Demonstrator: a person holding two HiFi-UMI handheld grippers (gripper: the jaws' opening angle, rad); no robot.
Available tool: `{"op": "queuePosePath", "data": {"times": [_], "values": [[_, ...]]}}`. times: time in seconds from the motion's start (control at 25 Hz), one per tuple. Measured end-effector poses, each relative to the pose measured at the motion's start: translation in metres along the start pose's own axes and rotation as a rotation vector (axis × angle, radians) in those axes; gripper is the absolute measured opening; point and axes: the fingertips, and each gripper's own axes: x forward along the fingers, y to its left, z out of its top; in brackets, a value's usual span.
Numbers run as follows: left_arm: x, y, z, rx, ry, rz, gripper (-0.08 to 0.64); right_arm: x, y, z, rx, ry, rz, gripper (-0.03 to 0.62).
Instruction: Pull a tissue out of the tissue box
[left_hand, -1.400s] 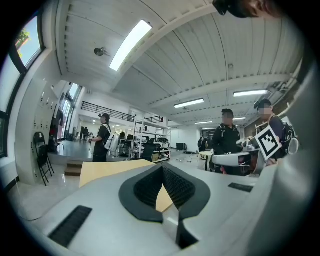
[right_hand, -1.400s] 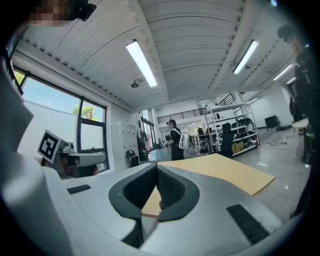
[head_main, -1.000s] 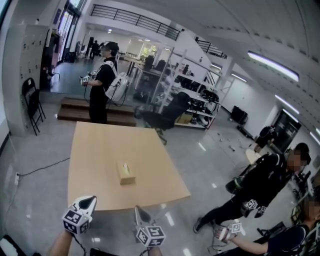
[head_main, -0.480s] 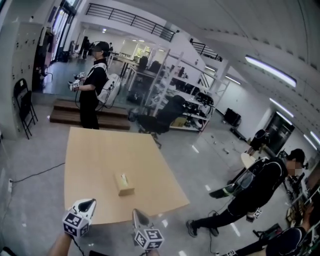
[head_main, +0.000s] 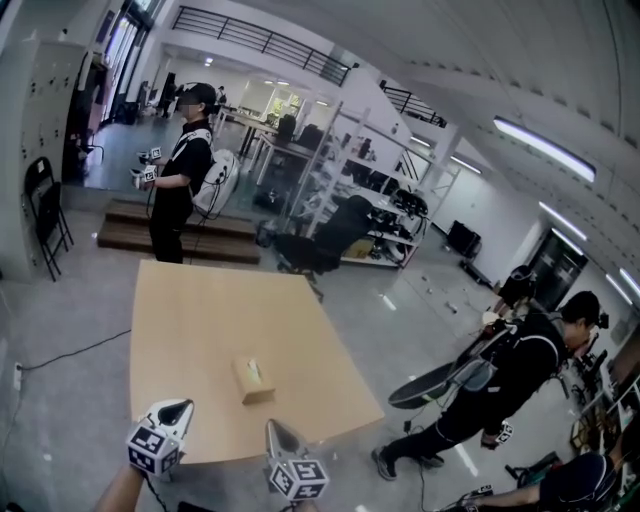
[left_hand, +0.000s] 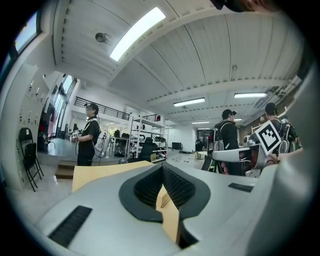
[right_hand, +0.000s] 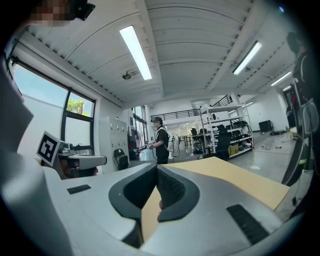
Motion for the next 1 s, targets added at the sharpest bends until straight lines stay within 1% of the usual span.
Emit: {"op": "queuePosePath", "data": {"times": [0.2, 0.4, 0.84, 1.0], "values": [[0.01, 0.017, 0.002, -0.002, 0.001, 0.007, 0.008, 0.018, 0.0, 0.001, 0.0, 0.001, 0.002, 0.012], [0.025, 0.026, 0.008, -0.004, -0.002, 0.007, 0.008, 0.033, -0.009, 0.002, 0.001, 0.008, 0.001, 0.011], [0.084, 0.045, -0.003, -0.019, 0.027, 0.035, 0.008, 0.084, -0.054, 0.0, 0.016, 0.031, 0.027, 0.012], [0.108, 0.057, -0.001, -0.025, 0.031, 0.051, 0.008, 0.109, -0.07, -0.001, 0.016, 0.05, 0.038, 0.011]]}}
